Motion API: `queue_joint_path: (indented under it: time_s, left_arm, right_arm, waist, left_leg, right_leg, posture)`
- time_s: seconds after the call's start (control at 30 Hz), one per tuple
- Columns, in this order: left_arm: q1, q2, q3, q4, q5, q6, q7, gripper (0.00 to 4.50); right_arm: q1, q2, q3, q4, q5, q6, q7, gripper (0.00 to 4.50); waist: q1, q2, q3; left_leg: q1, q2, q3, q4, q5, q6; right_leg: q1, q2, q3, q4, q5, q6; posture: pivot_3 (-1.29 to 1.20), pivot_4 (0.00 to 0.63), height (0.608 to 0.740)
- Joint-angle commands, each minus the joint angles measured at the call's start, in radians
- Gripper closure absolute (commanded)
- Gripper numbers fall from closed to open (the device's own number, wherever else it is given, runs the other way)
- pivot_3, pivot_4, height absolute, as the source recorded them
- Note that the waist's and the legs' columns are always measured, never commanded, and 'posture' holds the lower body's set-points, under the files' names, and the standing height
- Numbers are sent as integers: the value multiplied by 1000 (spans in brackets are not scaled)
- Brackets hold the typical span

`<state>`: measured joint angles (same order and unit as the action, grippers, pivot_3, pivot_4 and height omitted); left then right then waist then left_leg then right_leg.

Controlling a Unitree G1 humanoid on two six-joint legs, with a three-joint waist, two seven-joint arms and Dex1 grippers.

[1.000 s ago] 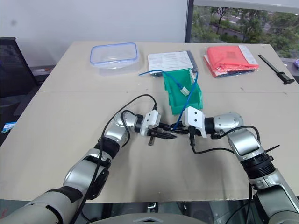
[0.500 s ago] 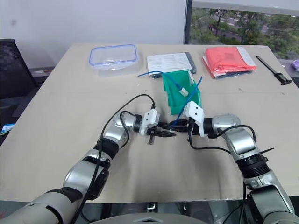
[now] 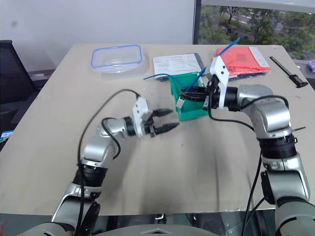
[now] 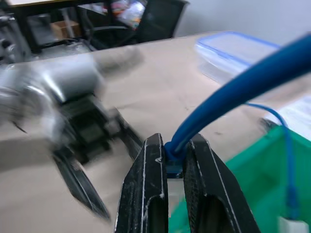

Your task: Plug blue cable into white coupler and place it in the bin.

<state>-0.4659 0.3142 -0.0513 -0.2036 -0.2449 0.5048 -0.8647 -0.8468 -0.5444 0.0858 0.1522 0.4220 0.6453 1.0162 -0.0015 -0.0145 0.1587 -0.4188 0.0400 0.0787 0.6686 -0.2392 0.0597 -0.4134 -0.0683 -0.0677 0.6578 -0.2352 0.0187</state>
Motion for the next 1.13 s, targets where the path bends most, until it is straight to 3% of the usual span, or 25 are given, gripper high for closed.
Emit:
queue_joint_path:
  time_s: [0.03,0.07,0.1,0.27,0.4,0.5,0.63,0.73,0.93,1.13]
  left_arm:
    - [-24,10,28,-174,-38,200,130,1429]
    - [-34,9,35,-198,-40,250,168,1429]
    - [-42,11,37,-215,-37,290,199,1306]
    - [-81,-2,65,-231,-48,385,312,1251]
    - [-64,13,68,-237,-57,396,338,1251]
    - [-32,26,68,-262,-71,396,344,1251]
    - [39,65,89,-303,-99,383,334,1251]
    - [123,88,124,-332,-117,328,318,1251]
    - [437,143,168,-383,-105,150,271,1251]
    - [688,151,141,-365,-29,-41,272,1251]
  right_arm:
    - [-112,17,28,192,-72,-48,2,4500]
    - [-148,33,42,255,-94,-68,7,4500]
    - [-179,49,53,311,-116,-88,9,4112]
    - [-336,139,31,610,-224,-253,-156,1914]
    - [-387,143,-8,721,-265,-360,-255,74]
    - [-356,105,-24,697,-282,-372,-263,74]
    - [-173,-12,-36,478,-271,-297,-189,74]
    - [2,-91,-93,295,-241,-328,-165,74]
    - [494,-153,-291,-160,-9,-314,-23,74]
    - [862,-115,-374,-216,21,-464,29,74]
  waist:
    - [-3,0,0]
    - [-6,0,1]
    - [-8,0,2]
    - [-12,1,5]
    - [-7,1,6]
    - [-8,1,6]
    - [2,1,6]
    - [5,2,6]
    - [0,3,7]
    - [8,3,7]
  left_leg:
    - [0,0,1,0,0,0]
    - [0,-1,2,0,0,0]
    - [0,-1,2,0,0,0]
    - [0,0,2,-2,0,0]
    - [0,0,2,-4,3,-5]
    - [-1,0,3,-4,3,-5]
    - [-4,-1,1,-4,3,-5]
    - [-5,-1,1,-4,3,-6]
    - [-1,0,2,-9,3,-6]
    - [5,0,3,-13,1,-3]
  right_leg:
    - [0,1,0,0,0,0]
    - [0,4,1,-1,0,0]
    - [0,4,2,0,0,0]
    - [-1,6,3,1,0,1]
    - [-2,6,2,1,0,1]
    - [-2,4,3,-1,-1,2]
    - [-2,-1,1,-6,-1,2]
    - [-2,-2,0,-7,-1,2]
    - [-1,-1,1,-6,-1,2]
    - [2,-2,2,-9,-3,-1]
  posture:
    - [0,150,736]
    - [0,150,736]
    - [0,150,736]
    - [0,150,736]
    - [0,150,736]
    - [0,150,736]
    - [0,150,736]
    - [0,150,736]
    - [0,150,736]
    - [0,150,736]
